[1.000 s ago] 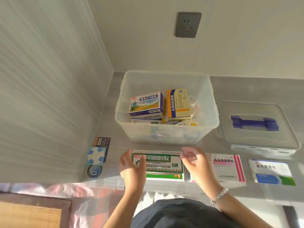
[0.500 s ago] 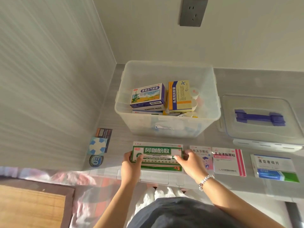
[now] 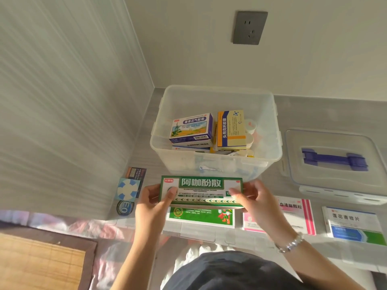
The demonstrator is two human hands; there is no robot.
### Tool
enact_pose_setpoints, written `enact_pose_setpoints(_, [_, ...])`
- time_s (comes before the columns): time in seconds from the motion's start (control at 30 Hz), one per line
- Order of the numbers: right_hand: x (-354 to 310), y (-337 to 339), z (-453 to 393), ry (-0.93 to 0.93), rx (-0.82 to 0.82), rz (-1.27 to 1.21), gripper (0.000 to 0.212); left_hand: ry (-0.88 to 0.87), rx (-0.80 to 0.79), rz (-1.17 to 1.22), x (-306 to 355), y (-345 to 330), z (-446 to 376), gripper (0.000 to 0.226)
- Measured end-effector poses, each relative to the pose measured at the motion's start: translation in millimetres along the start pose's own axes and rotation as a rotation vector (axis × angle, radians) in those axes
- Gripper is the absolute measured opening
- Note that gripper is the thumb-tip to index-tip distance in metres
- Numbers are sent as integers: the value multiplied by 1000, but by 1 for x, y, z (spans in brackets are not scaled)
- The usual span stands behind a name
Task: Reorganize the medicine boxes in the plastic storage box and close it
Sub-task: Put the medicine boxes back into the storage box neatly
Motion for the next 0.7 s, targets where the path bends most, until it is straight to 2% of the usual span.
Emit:
enact_pose_setpoints(0.1, [-32, 20, 19, 79, -35, -54, 50, -88, 19, 57, 38, 17, -3, 44])
enact_pose_setpoints(0.27, [-69, 39, 29, 175, -47, -173, 53, -206, -53, 15, 87, 27, -14, 47])
enact_pose_setpoints(0.4, [-91, 50, 12, 206, -23, -222, 47, -359, -152, -192, 113, 10, -44, 55])
enact_pose_setpoints(0.5, [-104, 55, -13, 237, 3, -99, 51, -434, -296, -312, 123, -9, -76, 57])
enact_pose_setpoints(0.63, [-110, 59, -51, 176, 70, 101, 31, -454, -430, -516, 122, -31, -119, 51])
enact_pose_setpoints(0.7, [-110, 57, -67, 120, 65, 205, 30, -413, -544, -641, 116, -43, -134, 48])
Point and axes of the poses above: each hand's wrist, its own z-axis away from the middle knuckle, its own y-axis out of the back of the hand, x = y × z, the point moved 2 cm from there along -z, towards the middle knuckle, and after that the axes turned 12 degrees about -y, right-handed, at the moved point
